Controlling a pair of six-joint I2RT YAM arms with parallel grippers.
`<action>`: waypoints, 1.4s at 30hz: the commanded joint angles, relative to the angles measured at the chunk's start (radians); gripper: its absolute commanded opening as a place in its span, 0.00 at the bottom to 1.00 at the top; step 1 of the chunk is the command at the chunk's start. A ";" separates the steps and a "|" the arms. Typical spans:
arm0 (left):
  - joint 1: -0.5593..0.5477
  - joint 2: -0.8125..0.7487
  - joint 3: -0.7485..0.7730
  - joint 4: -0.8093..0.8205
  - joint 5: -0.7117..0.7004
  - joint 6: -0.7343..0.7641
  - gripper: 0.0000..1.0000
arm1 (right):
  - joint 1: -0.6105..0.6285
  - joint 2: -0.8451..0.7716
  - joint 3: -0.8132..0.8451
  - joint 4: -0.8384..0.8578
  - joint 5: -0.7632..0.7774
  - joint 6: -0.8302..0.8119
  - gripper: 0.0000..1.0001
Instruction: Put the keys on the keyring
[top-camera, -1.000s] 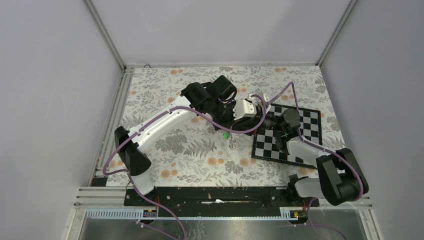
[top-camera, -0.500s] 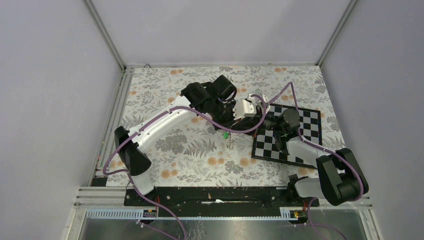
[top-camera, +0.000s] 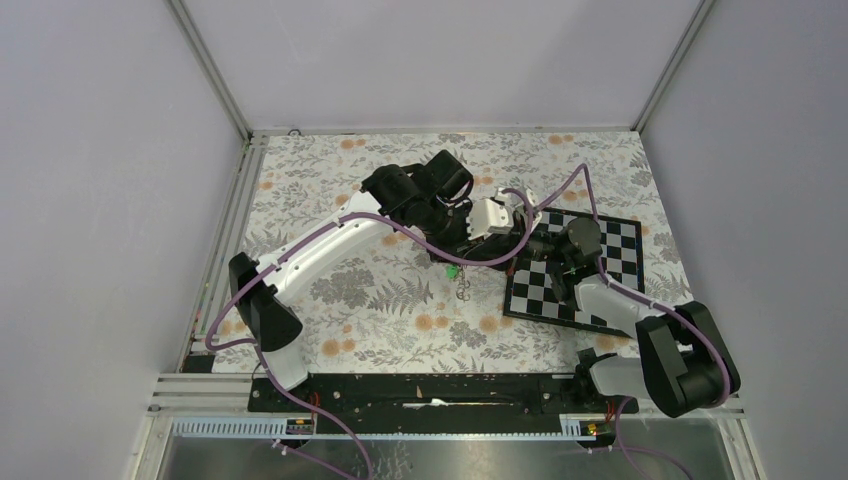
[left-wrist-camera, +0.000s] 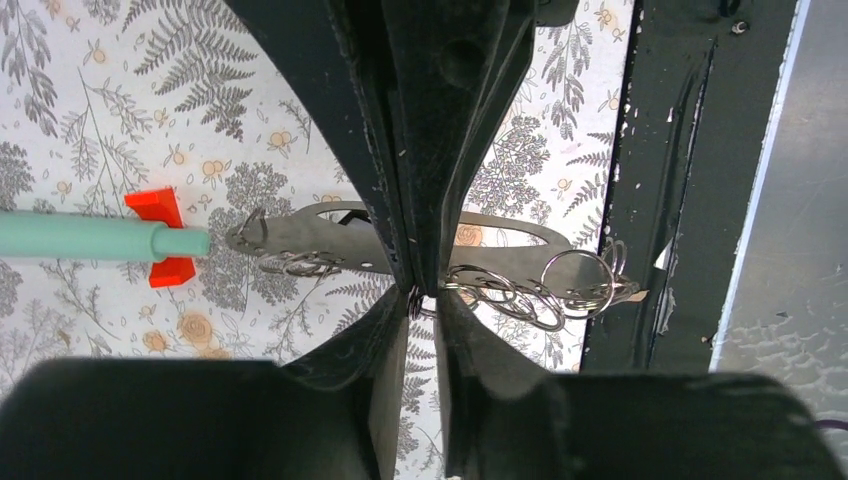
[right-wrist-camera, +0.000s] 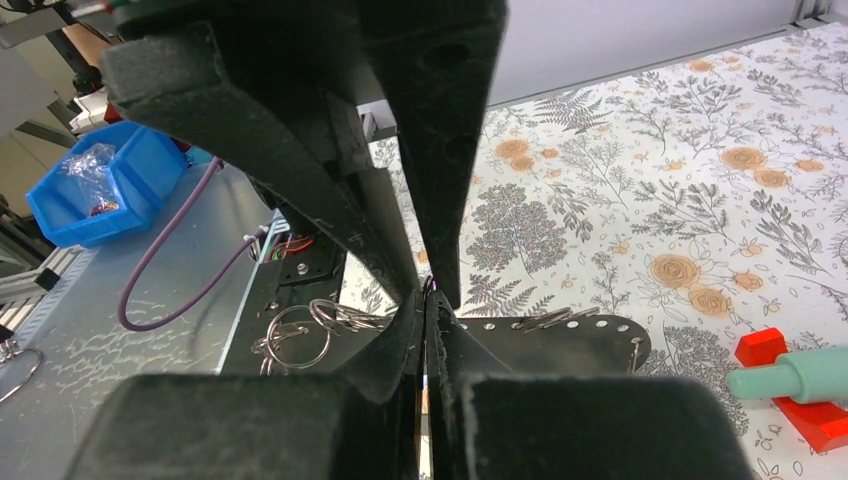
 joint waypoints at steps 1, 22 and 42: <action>0.017 -0.043 0.018 0.043 0.092 0.012 0.27 | 0.002 -0.052 0.051 0.041 -0.022 -0.028 0.00; 0.211 -0.302 -0.346 0.391 0.491 0.050 0.56 | -0.037 -0.066 0.103 0.232 0.000 0.165 0.00; 0.211 -0.181 -0.376 0.443 0.628 0.026 0.06 | -0.039 -0.068 0.089 0.230 -0.007 0.156 0.00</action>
